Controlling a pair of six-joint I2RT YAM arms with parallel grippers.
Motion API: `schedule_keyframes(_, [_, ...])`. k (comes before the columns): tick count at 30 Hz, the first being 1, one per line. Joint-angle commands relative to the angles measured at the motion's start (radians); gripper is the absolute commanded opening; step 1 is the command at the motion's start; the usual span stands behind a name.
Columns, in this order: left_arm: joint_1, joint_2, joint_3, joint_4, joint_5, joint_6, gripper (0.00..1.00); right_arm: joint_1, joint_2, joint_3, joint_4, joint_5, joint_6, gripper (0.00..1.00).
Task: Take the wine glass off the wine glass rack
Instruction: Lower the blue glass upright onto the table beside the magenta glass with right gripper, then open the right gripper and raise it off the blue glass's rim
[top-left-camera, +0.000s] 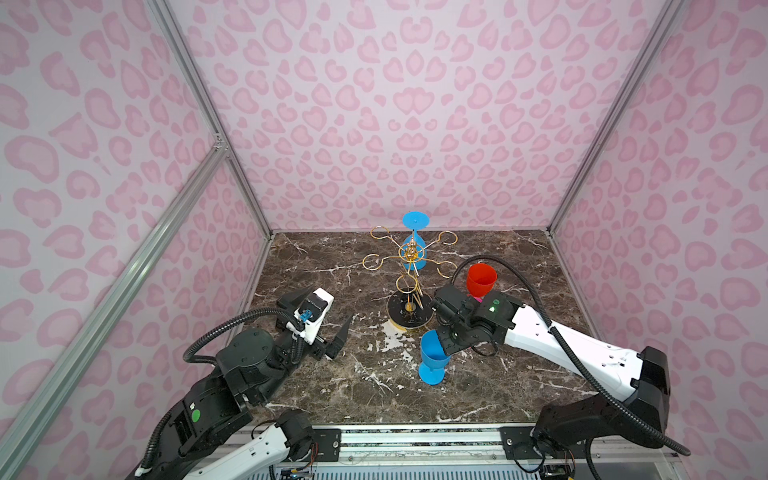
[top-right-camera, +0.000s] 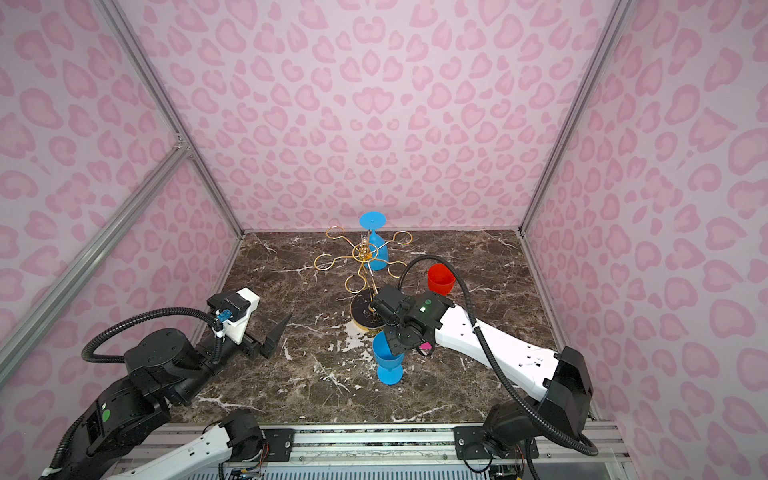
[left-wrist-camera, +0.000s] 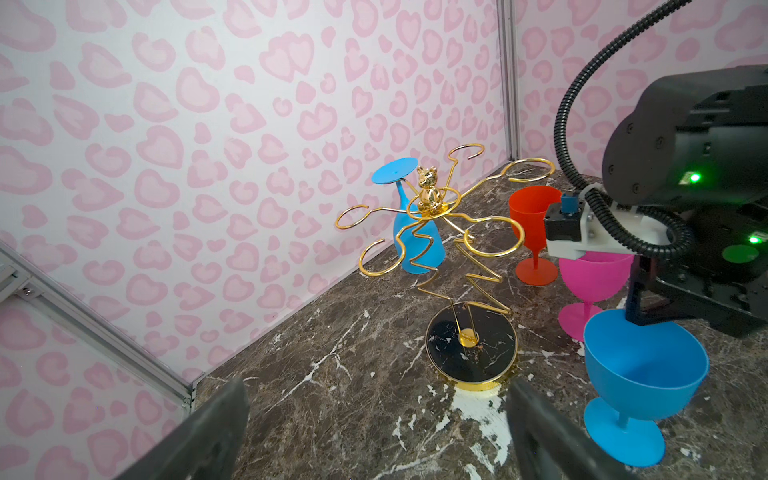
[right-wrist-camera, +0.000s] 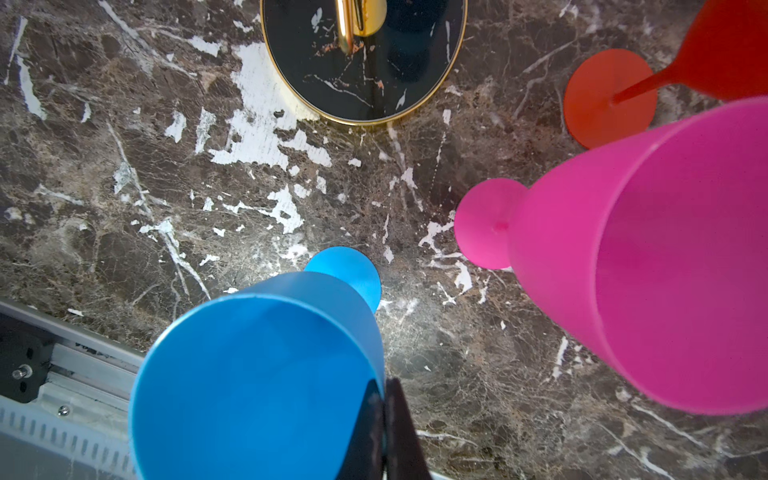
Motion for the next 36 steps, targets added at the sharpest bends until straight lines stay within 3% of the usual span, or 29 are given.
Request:
schedule_keyframes(1, [0.001,0.002,0.003,0.029,0.004,-0.002,0.97,0.001,-0.005,-0.008,-0.008,0.012,0.010,0.11])
schedule_keyframes(9, [0.000,0.004,0.006,0.026,0.011,-0.005,0.97,0.005,-0.004,-0.005,-0.013,0.006,0.014,0.19])
schedule_keyframes(36, [0.001,-0.004,-0.008,0.060,-0.010,-0.042,0.97,0.012,-0.077,0.092,-0.080,0.004,-0.004,0.28])
